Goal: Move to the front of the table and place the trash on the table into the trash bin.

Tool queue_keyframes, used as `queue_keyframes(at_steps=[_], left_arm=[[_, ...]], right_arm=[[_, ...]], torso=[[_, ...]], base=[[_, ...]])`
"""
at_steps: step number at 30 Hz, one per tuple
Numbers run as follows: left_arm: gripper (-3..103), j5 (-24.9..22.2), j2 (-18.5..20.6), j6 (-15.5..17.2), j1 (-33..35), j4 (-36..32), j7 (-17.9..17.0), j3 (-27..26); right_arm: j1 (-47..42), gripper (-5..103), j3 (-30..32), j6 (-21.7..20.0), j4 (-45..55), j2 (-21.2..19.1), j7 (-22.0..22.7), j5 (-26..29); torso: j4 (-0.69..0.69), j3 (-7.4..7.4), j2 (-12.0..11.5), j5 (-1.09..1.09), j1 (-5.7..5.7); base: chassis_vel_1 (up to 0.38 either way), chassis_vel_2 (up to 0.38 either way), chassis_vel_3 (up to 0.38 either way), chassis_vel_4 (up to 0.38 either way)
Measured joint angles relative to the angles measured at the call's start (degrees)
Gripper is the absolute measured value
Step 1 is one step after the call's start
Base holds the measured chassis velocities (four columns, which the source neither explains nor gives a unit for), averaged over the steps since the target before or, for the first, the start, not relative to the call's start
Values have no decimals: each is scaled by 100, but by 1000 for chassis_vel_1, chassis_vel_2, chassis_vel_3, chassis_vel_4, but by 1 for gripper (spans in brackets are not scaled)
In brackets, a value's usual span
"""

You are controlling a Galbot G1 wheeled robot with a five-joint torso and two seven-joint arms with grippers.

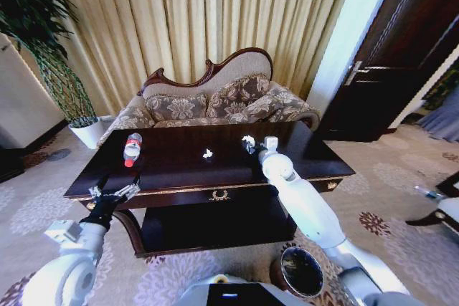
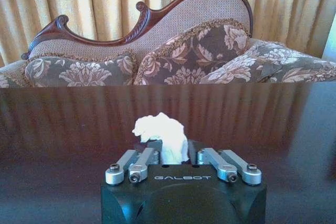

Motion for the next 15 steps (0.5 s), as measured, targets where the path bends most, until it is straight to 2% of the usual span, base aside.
queue_keyframes(at_steps=[1, 3, 4, 5, 7, 11, 14, 15], left_arm=[[100, 0, -6, -3, 5, -4, 4, 2], [100, 3, -9, -7, 5, -5, 7, 6], [100, 9, -13, -13, 5, -6, 12, 13], [100, 9, -13, -13, 5, -6, 12, 13], [100, 15, -21, -17, 5, -11, 15, 20], [100, 15, -23, -19, 6, -19, 16, 21], [100, 8, -23, -65, -6, -19, 6, 14], [100, 8, -23, -65, -6, -19, 6, 14]], right_arm=[[-30, 22, 11, 35, 26, -18, 0, 1], [-49, 22, 19, 64, 42, -28, 0, 3], [-86, 12, 38, 136, 67, -43, -19, 8], [-86, 12, 38, 136, 67, -43, -19, 8], [-156, 3, 69, 322, 112, -78, -142, 13], [-220, 1, 102, 541, 175, -111, -245, -37], [-448, 0, 360, 1029, 414, -180, -475, -365], [-448, 0, 360, 1029, 414, -180, -475, -365]], torso=[[0, 0, 0, 0, 0], [0, 0, 0, 0, 0], [-1, 0, 0, 0, 0], [-1, 0, 0, 0, 0], [0, 0, 0, 0, 0], [0, 0, 0, 0, 0], [1, 0, 0, 0, 0], [1, 0, 0, 0, 0]], base=[[0, 0, 0, 0], [0, 0, 0, 0], [0, 0, 0, 0], [0, 0, 0, 0], [0, 0, 0, 0], [0, 0, 0, 0], [0, 0, 0, 0], [0, 0, 0, 0]])
